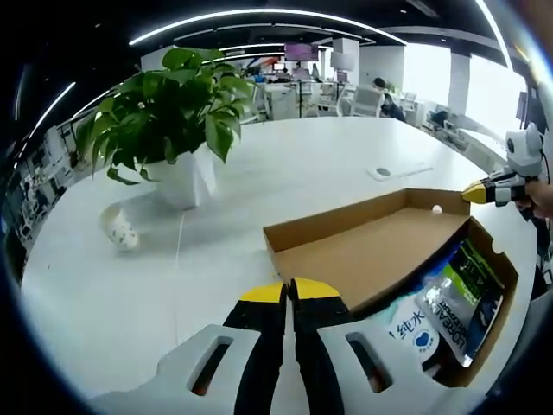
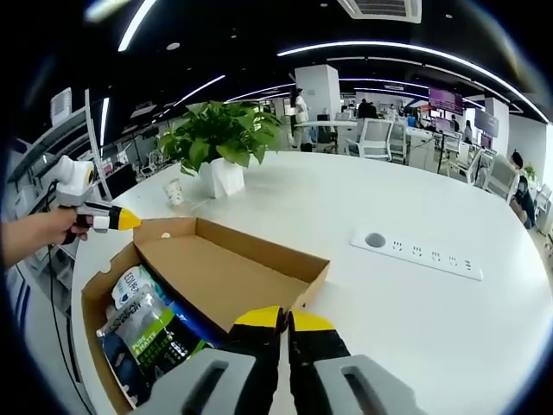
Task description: Operate the shoe box by opening the lid, removing the specified soft item, and placing it in the target area until the item is outside and the box remains undamaged.
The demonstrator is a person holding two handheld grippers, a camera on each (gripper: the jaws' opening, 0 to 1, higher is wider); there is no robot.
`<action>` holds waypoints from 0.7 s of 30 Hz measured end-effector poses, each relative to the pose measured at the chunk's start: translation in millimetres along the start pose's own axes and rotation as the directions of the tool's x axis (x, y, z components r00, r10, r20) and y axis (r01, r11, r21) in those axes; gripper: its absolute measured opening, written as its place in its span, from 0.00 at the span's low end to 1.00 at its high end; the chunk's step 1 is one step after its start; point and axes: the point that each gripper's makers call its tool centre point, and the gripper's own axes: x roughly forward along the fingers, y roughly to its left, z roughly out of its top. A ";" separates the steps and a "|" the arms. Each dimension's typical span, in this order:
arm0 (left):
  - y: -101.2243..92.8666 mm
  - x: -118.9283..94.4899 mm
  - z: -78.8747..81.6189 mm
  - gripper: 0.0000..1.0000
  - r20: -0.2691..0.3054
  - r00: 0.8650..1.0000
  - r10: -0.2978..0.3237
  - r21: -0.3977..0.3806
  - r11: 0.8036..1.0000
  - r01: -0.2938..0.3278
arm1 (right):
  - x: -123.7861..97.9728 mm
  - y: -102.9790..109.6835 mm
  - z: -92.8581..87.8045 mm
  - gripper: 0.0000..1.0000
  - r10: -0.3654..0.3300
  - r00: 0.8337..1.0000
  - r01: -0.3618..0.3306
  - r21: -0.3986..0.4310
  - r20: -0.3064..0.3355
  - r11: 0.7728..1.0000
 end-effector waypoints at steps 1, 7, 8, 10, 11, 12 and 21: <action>0.1 0.2 -0.1 0.02 0.001 1.000 0.000 -0.001 1.000 0.000 | 0.3 -0.2 -0.1 0.00 0.000 1.000 0.000 0.001 0.000 1.000; 0.6 2.8 -0.2 0.01 0.001 1.000 -0.003 -0.009 1.000 0.003 | 1.9 -1.1 -0.2 0.00 -0.001 1.000 0.001 0.005 -0.003 1.000; 0.6 3.0 -0.1 0.01 0.001 1.000 -0.004 -0.012 1.000 0.004 | 2.2 -1.0 -0.1 0.00 0.000 1.000 0.000 0.007 -0.003 1.000; 0.9 3.5 -0.3 0.01 0.001 1.000 -0.004 -0.016 1.000 0.004 | 2.5 -0.9 0.1 0.00 0.000 1.000 0.000 0.006 -0.003 1.000; 1.2 3.6 -0.3 0.01 0.001 1.000 -0.004 -0.017 1.000 0.005 | 2.5 -0.9 0.2 0.00 0.000 1.000 0.000 0.007 -0.003 1.000; 1.3 3.7 -0.3 0.02 0.001 1.000 -0.005 -0.016 1.000 0.005 | 2.6 -0.7 0.2 0.00 0.000 1.000 0.000 0.008 -0.004 1.000; 0.7 1.5 0.1 0.02 -0.001 1.000 0.001 -0.018 1.000 -0.001 | 2.2 -0.8 0.4 0.00 -0.003 1.000 0.003 0.018 -0.005 1.000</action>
